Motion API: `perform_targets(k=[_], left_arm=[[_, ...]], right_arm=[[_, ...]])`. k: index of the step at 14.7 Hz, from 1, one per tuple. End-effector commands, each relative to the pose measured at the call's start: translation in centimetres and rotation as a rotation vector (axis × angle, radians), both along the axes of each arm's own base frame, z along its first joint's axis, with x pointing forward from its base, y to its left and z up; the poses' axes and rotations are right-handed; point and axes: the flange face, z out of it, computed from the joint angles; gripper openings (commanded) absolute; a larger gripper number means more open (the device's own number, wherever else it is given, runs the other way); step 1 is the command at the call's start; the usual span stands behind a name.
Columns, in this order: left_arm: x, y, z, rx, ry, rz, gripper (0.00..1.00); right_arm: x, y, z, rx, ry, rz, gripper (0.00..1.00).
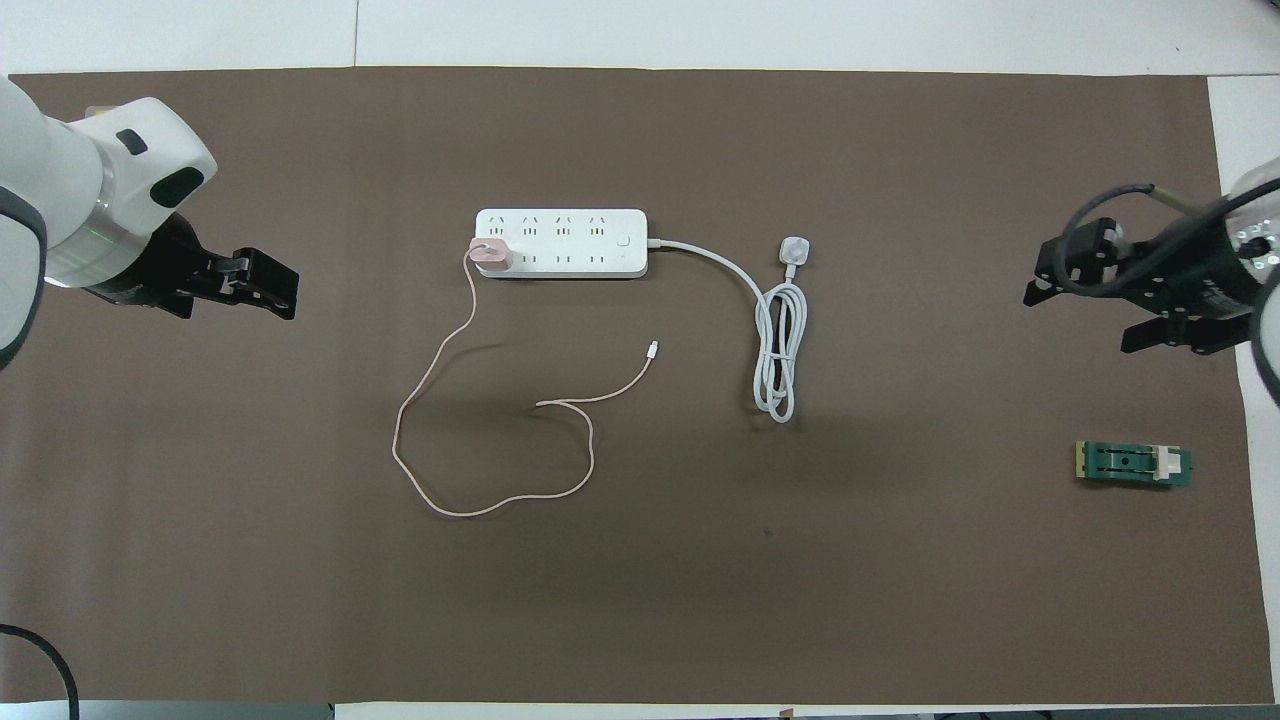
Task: Unplug charger and place it aside
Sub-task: 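Move the right gripper to the power strip while the left gripper approaches the charger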
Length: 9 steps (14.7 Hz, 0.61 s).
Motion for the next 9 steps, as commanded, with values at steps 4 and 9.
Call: perform_targets(k=[4,9], left_arm=[[2.1,1.7,-1.3,0.006,0.010,0.146,1.00],[2.8,1.7,-1.4,0.003,-0.015,0.154,1.00]], right_arm=[[3.7,7.1,-6.1,0.102,0.061,-0.300,1.00],[5.7,12.5,-9.5,0.213,0.119,-0.522,1.00]])
